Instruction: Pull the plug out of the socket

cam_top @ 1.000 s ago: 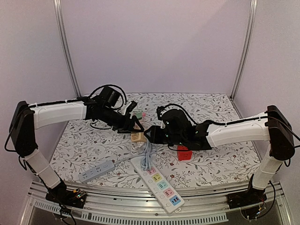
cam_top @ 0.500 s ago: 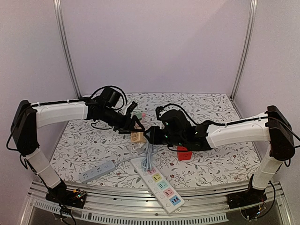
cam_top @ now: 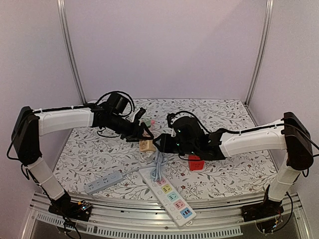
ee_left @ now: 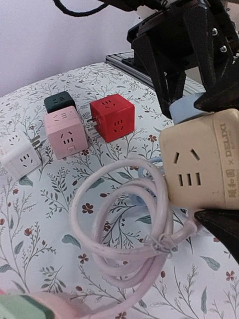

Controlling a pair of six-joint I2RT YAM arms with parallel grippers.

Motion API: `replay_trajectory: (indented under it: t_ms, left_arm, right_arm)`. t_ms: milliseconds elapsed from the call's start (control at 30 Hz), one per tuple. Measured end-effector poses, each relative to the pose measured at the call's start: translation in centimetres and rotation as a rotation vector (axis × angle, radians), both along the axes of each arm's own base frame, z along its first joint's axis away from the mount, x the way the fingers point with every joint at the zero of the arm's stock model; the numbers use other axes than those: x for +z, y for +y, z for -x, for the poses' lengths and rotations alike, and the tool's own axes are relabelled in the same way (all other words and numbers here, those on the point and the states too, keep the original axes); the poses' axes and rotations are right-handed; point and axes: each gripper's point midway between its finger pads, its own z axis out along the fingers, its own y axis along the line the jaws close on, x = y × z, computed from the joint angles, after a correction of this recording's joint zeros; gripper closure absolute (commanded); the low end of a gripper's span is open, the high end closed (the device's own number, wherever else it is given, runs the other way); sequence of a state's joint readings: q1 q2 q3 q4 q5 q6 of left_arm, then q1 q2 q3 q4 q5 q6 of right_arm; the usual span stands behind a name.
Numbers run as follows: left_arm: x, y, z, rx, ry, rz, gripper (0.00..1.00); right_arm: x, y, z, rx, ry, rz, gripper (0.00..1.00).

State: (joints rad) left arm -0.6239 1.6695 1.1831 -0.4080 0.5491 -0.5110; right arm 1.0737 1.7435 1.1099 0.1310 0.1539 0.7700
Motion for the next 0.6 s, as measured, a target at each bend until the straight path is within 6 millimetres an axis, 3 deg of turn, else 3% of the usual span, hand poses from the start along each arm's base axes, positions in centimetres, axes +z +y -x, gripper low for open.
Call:
replay_trajectory:
  t_ms: [333,600]
  left_arm:
    - [-0.1,0.1,-0.4,0.018,-0.013,-0.015,0.63]
    - [0.0,0.1,-0.1,-0.001,-0.022,-0.034,0.65]
  right_arm:
    - [-0.2,0.1,0.1,0.014,0.039,-0.057,1.0]
    - [0.4,0.2,0.9,-0.007,-0.045,0.098,1.0]
